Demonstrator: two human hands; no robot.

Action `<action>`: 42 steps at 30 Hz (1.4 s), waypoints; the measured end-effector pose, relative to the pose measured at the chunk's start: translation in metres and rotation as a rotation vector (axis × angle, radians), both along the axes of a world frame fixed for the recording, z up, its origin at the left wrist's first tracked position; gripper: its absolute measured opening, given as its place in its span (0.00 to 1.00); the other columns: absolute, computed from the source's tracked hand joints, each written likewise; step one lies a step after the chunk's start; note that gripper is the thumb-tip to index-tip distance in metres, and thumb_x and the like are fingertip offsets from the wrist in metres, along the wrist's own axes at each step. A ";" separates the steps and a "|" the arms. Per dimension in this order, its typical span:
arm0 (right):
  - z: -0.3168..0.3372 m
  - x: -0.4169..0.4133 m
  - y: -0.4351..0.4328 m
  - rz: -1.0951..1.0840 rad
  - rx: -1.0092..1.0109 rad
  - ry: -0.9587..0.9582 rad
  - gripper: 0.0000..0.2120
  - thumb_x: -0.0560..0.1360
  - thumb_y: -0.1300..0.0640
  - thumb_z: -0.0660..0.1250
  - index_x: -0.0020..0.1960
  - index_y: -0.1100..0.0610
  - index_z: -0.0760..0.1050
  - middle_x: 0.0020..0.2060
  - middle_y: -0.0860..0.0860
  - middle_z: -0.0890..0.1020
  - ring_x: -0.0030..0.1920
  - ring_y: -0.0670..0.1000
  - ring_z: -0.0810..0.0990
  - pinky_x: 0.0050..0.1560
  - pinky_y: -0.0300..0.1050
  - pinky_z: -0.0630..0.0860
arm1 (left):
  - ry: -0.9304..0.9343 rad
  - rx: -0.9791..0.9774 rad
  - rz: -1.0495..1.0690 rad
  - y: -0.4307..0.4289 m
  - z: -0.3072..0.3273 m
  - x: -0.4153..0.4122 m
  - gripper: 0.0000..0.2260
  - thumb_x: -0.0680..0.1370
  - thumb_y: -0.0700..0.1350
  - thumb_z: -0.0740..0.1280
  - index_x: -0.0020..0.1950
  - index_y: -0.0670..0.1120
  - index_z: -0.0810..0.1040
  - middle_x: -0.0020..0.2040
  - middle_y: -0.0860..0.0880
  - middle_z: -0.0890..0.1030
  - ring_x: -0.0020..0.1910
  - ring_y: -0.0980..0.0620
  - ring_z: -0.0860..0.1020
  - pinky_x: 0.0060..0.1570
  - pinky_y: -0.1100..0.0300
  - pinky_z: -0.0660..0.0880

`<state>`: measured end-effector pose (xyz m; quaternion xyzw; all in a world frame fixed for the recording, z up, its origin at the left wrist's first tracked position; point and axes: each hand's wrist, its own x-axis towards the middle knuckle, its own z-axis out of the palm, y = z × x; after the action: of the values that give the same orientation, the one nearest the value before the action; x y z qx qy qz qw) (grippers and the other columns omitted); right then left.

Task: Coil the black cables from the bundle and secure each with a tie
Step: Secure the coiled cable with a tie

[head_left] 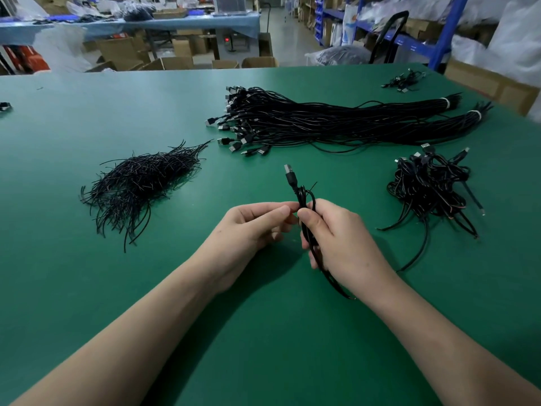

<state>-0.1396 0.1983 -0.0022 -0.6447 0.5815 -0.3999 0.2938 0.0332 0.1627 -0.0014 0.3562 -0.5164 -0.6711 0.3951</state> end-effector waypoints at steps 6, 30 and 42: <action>0.002 0.001 0.002 0.095 0.076 -0.253 0.14 0.85 0.51 0.57 0.50 0.61 0.73 0.30 0.49 0.78 0.22 0.53 0.74 0.23 0.43 0.69 | -0.070 -0.088 0.070 0.001 -0.002 -0.003 0.12 0.72 0.50 0.77 0.54 0.50 0.87 0.46 0.49 0.86 0.42 0.57 0.77 0.48 0.60 0.72; 0.005 0.004 0.004 0.178 0.206 -0.496 0.14 0.87 0.54 0.54 0.53 0.61 0.74 0.31 0.46 0.70 0.28 0.43 0.61 0.27 0.34 0.60 | -0.117 -0.298 0.070 -0.004 0.002 0.005 0.07 0.75 0.44 0.75 0.52 0.51 0.88 0.48 0.47 0.88 0.43 0.56 0.83 0.41 0.63 0.78; -0.004 0.001 -0.002 0.057 0.070 -0.219 0.11 0.85 0.53 0.57 0.49 0.51 0.77 0.30 0.43 0.71 0.30 0.45 0.65 0.33 0.47 0.63 | -0.015 -0.106 0.002 0.001 0.000 -0.001 0.13 0.72 0.46 0.75 0.56 0.46 0.87 0.43 0.45 0.83 0.37 0.56 0.79 0.44 0.64 0.78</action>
<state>-0.1383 0.1965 -0.0065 -0.6030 0.5409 -0.4386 0.3891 0.0322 0.1635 -0.0014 0.3403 -0.5538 -0.6399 0.4100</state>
